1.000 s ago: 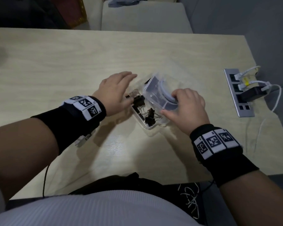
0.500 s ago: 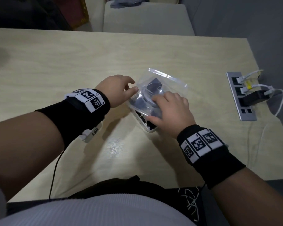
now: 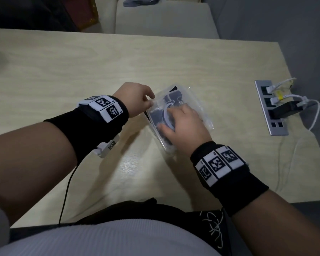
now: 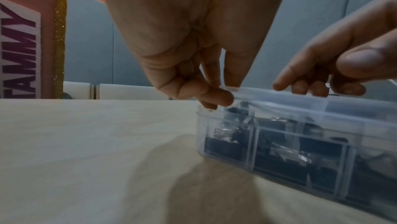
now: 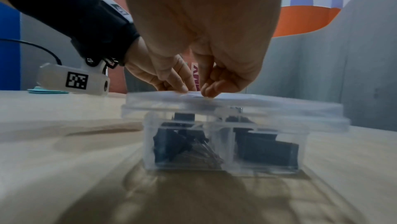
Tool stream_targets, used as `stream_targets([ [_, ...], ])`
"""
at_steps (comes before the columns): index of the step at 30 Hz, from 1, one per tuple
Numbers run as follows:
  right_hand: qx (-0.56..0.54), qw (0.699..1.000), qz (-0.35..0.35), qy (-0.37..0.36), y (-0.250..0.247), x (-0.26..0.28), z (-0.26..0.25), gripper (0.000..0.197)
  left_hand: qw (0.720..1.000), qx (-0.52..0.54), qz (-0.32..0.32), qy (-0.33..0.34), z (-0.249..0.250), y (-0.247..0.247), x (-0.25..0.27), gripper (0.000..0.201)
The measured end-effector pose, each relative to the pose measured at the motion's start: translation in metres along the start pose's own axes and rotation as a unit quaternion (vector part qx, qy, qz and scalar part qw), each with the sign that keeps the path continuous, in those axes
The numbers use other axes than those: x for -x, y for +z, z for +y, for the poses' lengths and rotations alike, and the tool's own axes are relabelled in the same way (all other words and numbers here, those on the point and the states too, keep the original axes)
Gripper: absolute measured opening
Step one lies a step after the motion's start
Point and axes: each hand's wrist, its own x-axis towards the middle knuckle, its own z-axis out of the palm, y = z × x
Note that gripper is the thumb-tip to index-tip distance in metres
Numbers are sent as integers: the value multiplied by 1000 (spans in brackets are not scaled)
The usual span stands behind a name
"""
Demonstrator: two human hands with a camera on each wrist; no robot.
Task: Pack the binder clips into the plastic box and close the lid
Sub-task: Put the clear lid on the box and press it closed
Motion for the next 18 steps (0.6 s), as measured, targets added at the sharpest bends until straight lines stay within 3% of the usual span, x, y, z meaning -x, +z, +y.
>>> stream_targets([
  [5, 43, 994, 63, 80, -6, 8, 20, 42, 999, -14, 27, -34, 1, -2, -4, 26],
  [10, -49, 982, 26, 179, -6, 10, 35, 45, 998, -25, 22, -46, 4, 7, -2, 30],
  [18, -91, 981, 99, 142, -7, -1, 35, 44, 998, -39, 46, -28, -3, 3, -10, 33],
])
